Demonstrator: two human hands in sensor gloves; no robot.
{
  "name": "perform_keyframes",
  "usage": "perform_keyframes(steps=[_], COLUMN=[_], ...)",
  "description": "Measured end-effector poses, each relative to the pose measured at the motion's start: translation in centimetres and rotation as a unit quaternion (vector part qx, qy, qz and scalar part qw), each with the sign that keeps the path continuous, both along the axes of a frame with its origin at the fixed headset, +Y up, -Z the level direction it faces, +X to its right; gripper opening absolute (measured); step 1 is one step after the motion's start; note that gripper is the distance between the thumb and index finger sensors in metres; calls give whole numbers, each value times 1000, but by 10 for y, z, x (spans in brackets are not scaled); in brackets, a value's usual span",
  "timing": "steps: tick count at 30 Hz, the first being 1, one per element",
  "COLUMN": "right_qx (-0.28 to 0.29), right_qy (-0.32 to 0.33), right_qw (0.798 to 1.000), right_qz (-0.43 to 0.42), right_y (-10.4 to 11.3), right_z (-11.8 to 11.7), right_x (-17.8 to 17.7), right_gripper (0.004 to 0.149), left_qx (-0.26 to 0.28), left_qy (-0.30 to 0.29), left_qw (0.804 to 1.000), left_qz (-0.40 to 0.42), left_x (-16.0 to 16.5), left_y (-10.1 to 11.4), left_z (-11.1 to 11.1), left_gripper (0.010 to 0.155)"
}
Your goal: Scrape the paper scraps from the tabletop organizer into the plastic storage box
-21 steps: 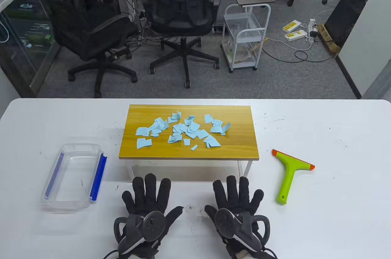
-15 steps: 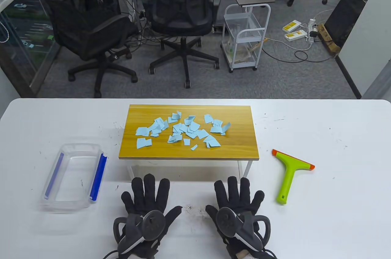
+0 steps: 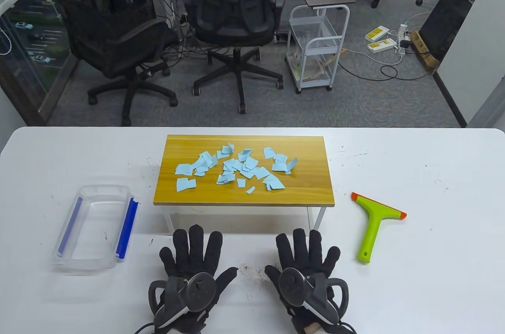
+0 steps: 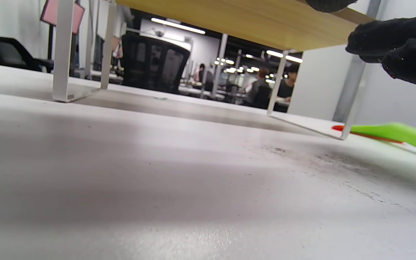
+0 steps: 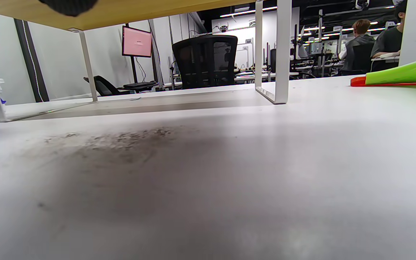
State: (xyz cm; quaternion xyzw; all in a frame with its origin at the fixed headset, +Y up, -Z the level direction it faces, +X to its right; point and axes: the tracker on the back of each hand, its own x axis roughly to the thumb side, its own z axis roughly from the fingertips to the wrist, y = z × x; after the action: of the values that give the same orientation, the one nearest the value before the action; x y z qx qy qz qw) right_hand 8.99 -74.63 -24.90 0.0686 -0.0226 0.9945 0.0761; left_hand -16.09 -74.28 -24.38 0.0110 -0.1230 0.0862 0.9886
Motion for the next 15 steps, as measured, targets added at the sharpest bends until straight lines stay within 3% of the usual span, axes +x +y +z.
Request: perform_keyframes(steps=[7, 15], right_qx=[36, 109], right_qy=[-7, -66], right_qw=[999, 991], right_qz=[-5, -44], right_y=[12, 48], right_z=[11, 20], right_x=[2, 16], right_gripper=[75, 74], left_qx=[-2, -22], left_qy=[-5, -9], left_qw=[1000, 1000], left_qz=[-3, -6], left_x=[3, 5], left_y=[-1, -4], left_z=[1, 1], left_gripper=[84, 84])
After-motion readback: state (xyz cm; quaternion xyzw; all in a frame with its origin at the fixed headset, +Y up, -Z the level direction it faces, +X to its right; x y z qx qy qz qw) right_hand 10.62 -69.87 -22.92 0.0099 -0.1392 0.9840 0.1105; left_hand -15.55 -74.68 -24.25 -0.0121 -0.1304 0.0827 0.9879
